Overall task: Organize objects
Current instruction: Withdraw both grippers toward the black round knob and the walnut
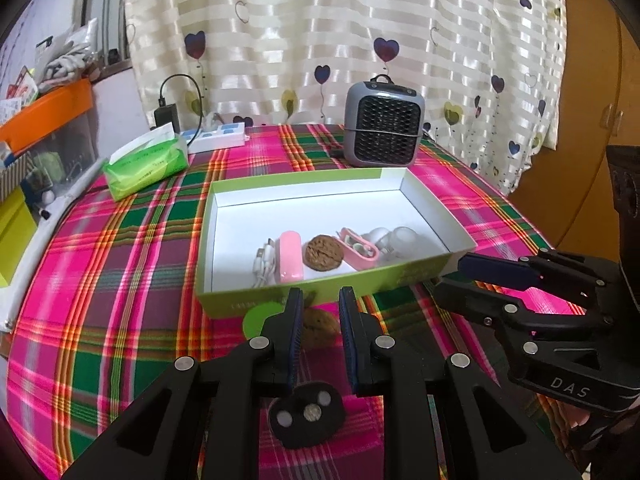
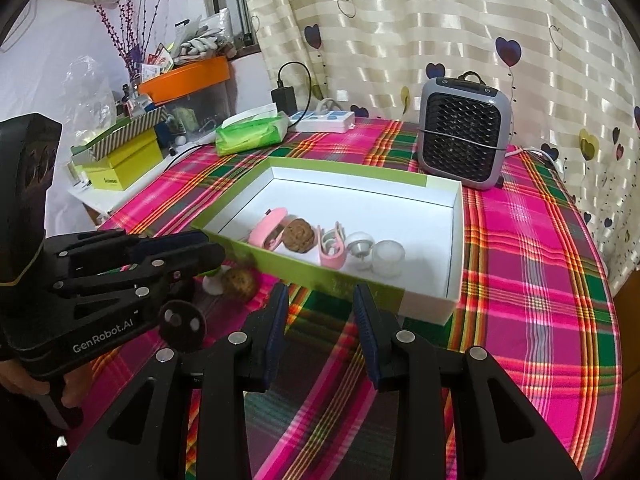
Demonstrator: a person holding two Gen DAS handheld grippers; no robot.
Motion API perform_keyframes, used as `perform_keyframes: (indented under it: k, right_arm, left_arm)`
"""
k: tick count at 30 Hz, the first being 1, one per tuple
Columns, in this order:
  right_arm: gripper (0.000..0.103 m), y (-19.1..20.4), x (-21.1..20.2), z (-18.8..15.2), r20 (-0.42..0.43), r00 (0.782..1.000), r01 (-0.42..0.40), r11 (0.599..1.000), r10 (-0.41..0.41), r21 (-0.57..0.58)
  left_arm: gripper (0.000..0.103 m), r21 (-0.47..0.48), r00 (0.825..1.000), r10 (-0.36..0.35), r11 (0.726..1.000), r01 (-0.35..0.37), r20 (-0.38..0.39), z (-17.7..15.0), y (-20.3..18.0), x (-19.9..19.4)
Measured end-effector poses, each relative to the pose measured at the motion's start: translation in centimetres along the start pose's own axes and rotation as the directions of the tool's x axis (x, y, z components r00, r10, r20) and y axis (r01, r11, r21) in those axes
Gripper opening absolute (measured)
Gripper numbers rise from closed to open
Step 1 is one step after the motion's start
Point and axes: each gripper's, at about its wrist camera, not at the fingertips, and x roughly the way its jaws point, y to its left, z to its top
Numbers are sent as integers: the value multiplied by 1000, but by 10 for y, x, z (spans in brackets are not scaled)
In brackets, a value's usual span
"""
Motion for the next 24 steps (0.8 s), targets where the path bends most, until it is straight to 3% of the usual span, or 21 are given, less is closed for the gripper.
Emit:
perform_keyframes:
  k: [24]
  right_arm:
    - [38,18,-14,-12,4,1000,-6,1000,6,-30]
  left_arm:
    - [17,9,999,-34,999,34,12,-18,-11,-22]
